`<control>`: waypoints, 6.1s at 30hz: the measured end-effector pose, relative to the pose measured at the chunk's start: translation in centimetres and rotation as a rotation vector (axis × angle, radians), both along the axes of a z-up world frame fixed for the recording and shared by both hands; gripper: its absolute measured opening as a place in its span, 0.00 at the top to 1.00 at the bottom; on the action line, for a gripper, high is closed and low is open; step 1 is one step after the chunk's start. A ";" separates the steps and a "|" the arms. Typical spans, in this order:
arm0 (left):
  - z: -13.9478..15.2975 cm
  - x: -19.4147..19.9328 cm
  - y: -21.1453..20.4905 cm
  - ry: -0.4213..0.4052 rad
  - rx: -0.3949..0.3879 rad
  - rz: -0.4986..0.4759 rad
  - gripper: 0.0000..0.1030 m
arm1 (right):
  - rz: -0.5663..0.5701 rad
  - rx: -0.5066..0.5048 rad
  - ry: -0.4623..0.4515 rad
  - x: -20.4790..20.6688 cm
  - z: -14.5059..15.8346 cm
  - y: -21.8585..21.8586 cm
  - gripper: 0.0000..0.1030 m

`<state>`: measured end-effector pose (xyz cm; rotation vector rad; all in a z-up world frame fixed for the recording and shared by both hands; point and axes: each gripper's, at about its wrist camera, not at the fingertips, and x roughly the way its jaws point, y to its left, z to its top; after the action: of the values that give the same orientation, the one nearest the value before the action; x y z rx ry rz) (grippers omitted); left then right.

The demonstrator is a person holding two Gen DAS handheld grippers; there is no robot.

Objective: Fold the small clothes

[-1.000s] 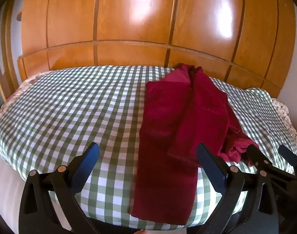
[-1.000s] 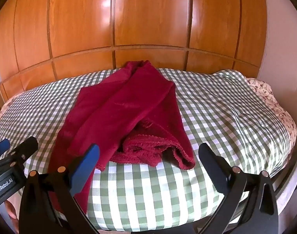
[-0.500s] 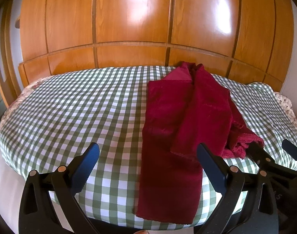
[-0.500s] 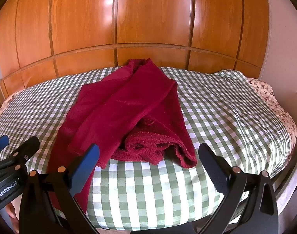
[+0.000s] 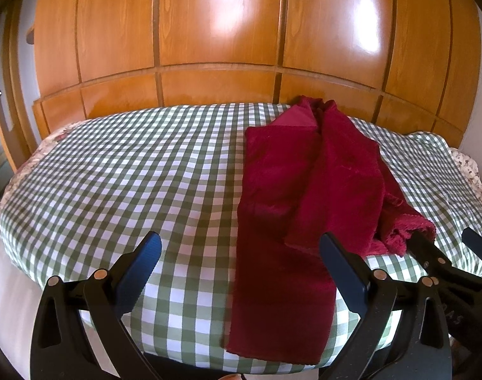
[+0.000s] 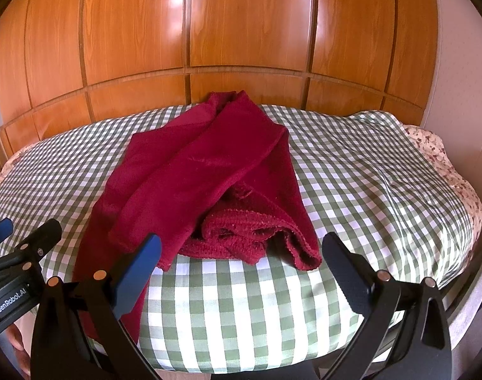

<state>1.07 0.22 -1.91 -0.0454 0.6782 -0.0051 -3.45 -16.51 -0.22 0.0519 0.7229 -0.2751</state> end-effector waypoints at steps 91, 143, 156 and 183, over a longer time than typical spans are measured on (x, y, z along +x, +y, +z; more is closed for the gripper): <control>4.7 23.6 19.9 0.086 -0.181 0.368 0.53 | -0.378 0.001 0.085 15.4 1.7 -32.6 0.38; -1.5 1.8 16.2 0.236 -0.304 0.037 0.43 | 0.177 0.124 0.328 0.9 -2.4 -15.1 0.42; -1.3 20.6 26.8 0.234 -0.056 0.293 0.43 | 0.417 0.281 0.349 7.8 -4.3 -3.8 0.35; -2.4 30.2 33.0 0.166 -0.153 0.384 0.92 | 0.406 0.278 0.408 11.5 -6.7 -2.2 0.24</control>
<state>31.24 33.24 -4.34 -0.3260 0.8252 0.3193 8.02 -18.72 -6.90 0.1128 1.1524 0.2126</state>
